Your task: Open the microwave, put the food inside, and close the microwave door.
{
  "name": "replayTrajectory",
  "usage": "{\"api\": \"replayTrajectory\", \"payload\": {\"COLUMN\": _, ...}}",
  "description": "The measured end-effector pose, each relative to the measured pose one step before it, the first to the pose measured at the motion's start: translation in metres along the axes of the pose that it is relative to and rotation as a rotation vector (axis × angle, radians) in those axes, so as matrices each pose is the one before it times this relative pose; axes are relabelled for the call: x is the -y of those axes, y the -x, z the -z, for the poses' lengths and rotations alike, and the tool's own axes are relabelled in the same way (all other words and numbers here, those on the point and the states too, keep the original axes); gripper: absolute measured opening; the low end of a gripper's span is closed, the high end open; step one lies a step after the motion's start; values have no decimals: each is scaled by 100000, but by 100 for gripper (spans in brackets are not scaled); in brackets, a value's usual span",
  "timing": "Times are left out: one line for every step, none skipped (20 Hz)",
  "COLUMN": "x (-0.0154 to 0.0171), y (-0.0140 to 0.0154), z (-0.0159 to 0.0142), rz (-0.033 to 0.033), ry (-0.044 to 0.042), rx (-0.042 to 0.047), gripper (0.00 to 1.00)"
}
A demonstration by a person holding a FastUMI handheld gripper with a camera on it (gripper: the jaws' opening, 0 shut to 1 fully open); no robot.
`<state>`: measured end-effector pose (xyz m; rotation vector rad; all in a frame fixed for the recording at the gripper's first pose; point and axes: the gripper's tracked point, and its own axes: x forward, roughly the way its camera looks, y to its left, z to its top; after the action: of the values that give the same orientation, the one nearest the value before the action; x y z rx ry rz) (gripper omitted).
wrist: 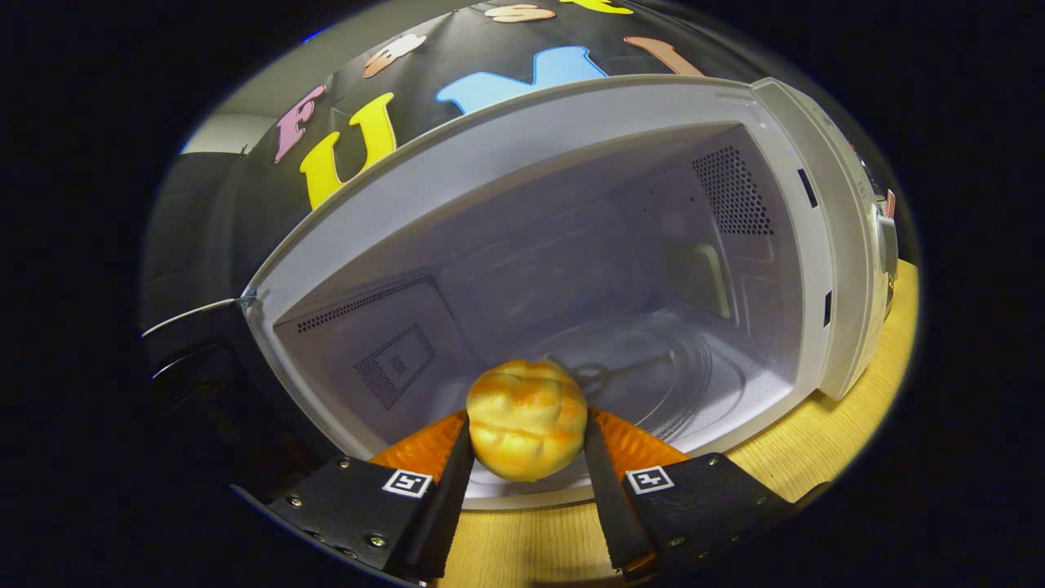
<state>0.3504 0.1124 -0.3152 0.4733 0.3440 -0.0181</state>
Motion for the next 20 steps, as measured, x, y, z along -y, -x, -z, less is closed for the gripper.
{"api": "replayTrajectory", "payload": {"x": 481, "y": -448, "z": 29, "rz": 893, "ry": -991, "rx": 553, "gripper": 72}}
{"api": "replayTrajectory", "payload": {"x": 360, "y": -350, "z": -109, "rz": 480, "ry": -84, "rx": 944, "gripper": 72}}
{"api": "replayTrajectory", "payload": {"x": 410, "y": -394, "z": -214, "rz": 1084, "ry": 1403, "rx": 1913, "gripper": 72}}
{"api": "replayTrajectory", "payload": {"x": 262, "y": -336, "z": -50, "rz": 1123, "ry": 2306, "rx": 1620, "gripper": 71}}
{"api": "replayTrajectory", "payload": {"x": 79, "y": -65, "z": 75, "rz": 733, "ry": 3346, "rx": 1268, "gripper": 72}}
{"api": "replayTrajectory", "payload": {"x": 12, "y": -58, "z": -37, "rz": 730, "ry": 2763, "rx": 1118, "gripper": 72}}
{"api": "replayTrajectory", "payload": {"x": 88, "y": -26, "z": 162, "rz": -276, "ry": -128, "rx": -251, "gripper": 72}}
{"api": "replayTrajectory", "payload": {"x": -257, "y": -2, "z": -27, "rz": -1327, "ry": 195, "rx": 857, "gripper": 71}}
{"api": "replayTrajectory", "payload": {"x": -189, "y": 224, "z": -114, "rz": -1372, "ry": -282, "rx": 230, "gripper": 77}}
{"api": "replayTrajectory", "payload": {"x": 269, "y": -37, "z": -147, "rz": 1604, "ry": -536, "rx": 956, "gripper": 82}}
{"api": "replayTrajectory", "payload": {"x": 189, "y": 114, "z": -46, "rz": 609, "ry": -43, "rx": 727, "gripper": 84}}
{"api": "replayTrajectory", "payload": {"x": -68, "y": 22, "z": -67, "rz": -254, "ry": 468, "rx": 309, "gripper": 85}}
{"api": "replayTrajectory", "payload": {"x": -29, "y": -26, "z": -45, "rz": 432, "ry": 742, "rx": 291, "gripper": 90}}
{"api": "replayTrajectory", "payload": {"x": -39, "y": 28, "z": -75, "rz": 567, "ry": 1243, "rx": 564, "gripper": 92}}
{"api": "replayTrajectory", "payload": {"x": -94, "y": 78, "z": -90, "rz": -219, "ry": 1192, "rx": 636, "gripper": 94}}
{"api": "replayTrajectory", "payload": {"x": -46, "y": -9, "z": -32, "rz": 369, "ry": 1241, "rx": 378, "gripper": 95}}
{"api": "replayTrajectory", "payload": {"x": 77, "y": 126, "z": 2, "rz": 656, "ry": 1176, "rx": 246, "gripper": 95}}
{"api": "replayTrajectory", "payload": {"x": 87, "y": 93, "z": -86, "rz": 820, "ry": 1305, "rx": 570, "gripper": 95}}
{"api": "replayTrajectory", "payload": {"x": 112, "y": 83, "z": -101, "rz": 935, "ry": 1386, "rx": 486, "gripper": 95}}
{"api": "replayTrajectory", "payload": {"x": 16, "y": 107, "z": -39, "rz": 797, "ry": 1670, "rx": 674, "gripper": 94}}
